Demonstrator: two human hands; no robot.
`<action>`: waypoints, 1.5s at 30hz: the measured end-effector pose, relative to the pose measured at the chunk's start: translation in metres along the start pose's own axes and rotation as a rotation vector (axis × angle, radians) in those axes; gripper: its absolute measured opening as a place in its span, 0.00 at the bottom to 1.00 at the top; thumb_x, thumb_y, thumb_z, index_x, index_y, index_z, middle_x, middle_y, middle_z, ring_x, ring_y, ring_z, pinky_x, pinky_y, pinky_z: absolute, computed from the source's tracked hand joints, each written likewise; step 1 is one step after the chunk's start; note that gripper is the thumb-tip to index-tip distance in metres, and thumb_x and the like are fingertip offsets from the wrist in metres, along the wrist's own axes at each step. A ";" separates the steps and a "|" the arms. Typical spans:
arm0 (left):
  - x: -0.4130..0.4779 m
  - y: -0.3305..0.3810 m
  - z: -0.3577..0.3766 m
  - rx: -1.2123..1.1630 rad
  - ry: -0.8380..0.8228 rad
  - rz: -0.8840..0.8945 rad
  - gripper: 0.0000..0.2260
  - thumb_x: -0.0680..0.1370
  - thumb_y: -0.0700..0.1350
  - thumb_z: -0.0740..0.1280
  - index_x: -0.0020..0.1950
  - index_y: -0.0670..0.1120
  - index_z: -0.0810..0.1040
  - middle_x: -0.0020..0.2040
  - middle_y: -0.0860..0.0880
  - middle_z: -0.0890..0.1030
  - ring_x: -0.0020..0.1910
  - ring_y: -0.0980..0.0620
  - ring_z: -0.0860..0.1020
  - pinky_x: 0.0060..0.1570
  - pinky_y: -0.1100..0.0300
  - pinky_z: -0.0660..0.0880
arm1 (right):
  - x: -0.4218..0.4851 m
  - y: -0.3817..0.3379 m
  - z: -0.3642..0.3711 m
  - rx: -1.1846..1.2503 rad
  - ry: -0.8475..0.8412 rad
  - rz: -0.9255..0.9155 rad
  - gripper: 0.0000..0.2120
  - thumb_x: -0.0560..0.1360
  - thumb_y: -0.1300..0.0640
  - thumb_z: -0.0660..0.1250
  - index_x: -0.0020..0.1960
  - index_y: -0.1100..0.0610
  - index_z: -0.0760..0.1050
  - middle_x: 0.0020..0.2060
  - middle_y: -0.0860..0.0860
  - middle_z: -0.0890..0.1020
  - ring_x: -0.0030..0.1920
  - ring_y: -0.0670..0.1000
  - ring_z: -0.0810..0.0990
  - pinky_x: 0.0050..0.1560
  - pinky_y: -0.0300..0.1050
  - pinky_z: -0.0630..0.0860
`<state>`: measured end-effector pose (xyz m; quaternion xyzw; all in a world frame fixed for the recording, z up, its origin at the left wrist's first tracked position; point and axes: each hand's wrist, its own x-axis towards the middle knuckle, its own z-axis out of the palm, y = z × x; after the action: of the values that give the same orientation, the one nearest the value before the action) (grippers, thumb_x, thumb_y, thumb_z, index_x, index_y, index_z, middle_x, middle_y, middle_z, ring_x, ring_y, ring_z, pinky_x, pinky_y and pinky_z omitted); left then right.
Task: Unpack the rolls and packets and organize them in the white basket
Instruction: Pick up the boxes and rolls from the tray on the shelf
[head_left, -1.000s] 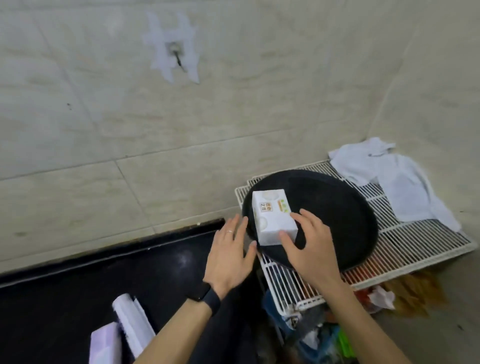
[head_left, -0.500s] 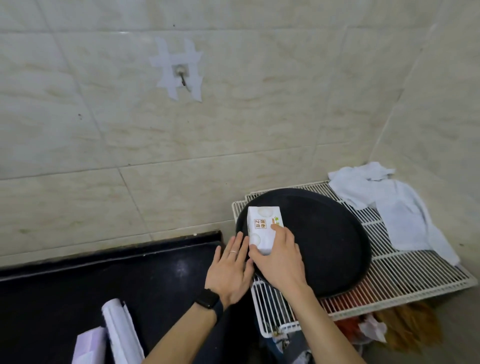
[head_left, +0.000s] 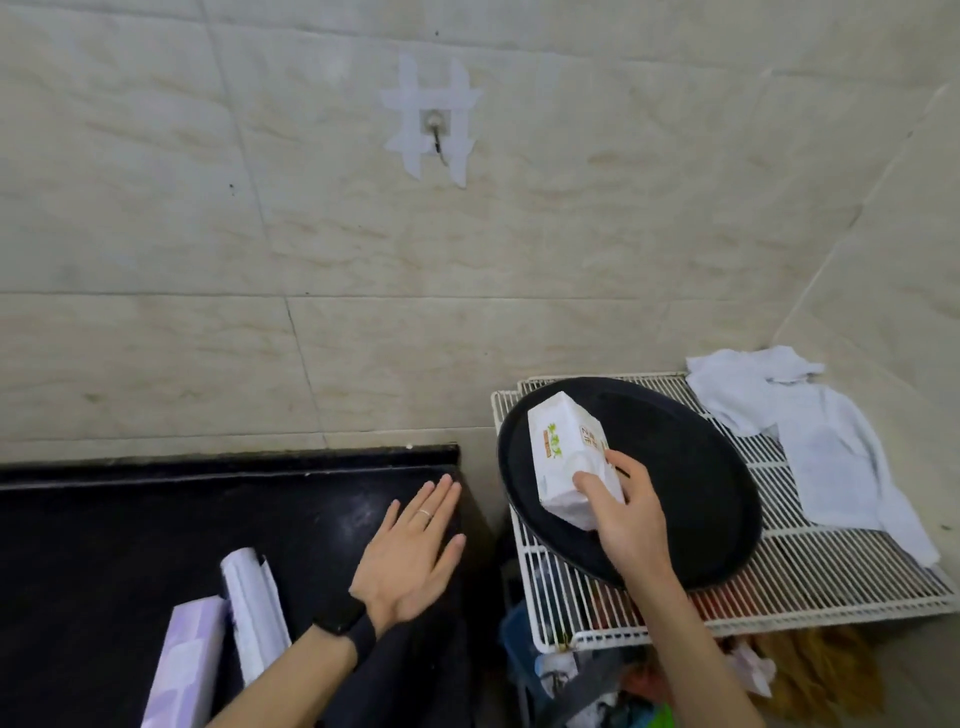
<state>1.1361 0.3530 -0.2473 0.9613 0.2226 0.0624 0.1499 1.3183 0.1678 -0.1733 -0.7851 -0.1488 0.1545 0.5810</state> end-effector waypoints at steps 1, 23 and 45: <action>-0.010 -0.011 -0.001 -0.007 0.014 -0.036 0.29 0.82 0.61 0.46 0.81 0.54 0.43 0.79 0.60 0.41 0.78 0.60 0.39 0.76 0.54 0.40 | -0.011 -0.002 0.002 0.028 -0.025 -0.022 0.23 0.72 0.46 0.73 0.64 0.41 0.71 0.61 0.45 0.80 0.55 0.44 0.81 0.50 0.41 0.79; -0.217 -0.167 0.054 -0.035 -0.125 -0.774 0.32 0.81 0.55 0.58 0.81 0.48 0.49 0.82 0.44 0.46 0.80 0.42 0.48 0.75 0.42 0.53 | -0.154 0.133 0.177 -0.484 -0.455 0.112 0.34 0.70 0.45 0.72 0.73 0.47 0.66 0.69 0.47 0.75 0.65 0.51 0.75 0.56 0.41 0.69; -0.233 -0.193 0.080 -0.037 -0.200 -0.714 0.36 0.81 0.55 0.55 0.80 0.54 0.35 0.80 0.53 0.36 0.79 0.46 0.37 0.75 0.37 0.51 | -0.169 0.179 0.224 -0.869 -0.521 -0.105 0.40 0.77 0.36 0.61 0.80 0.36 0.40 0.80 0.49 0.49 0.76 0.57 0.60 0.72 0.56 0.67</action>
<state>0.8645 0.3931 -0.3968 0.8217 0.5270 -0.0840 0.2003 1.0815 0.2416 -0.3954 -0.8811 -0.3786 0.2397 0.1513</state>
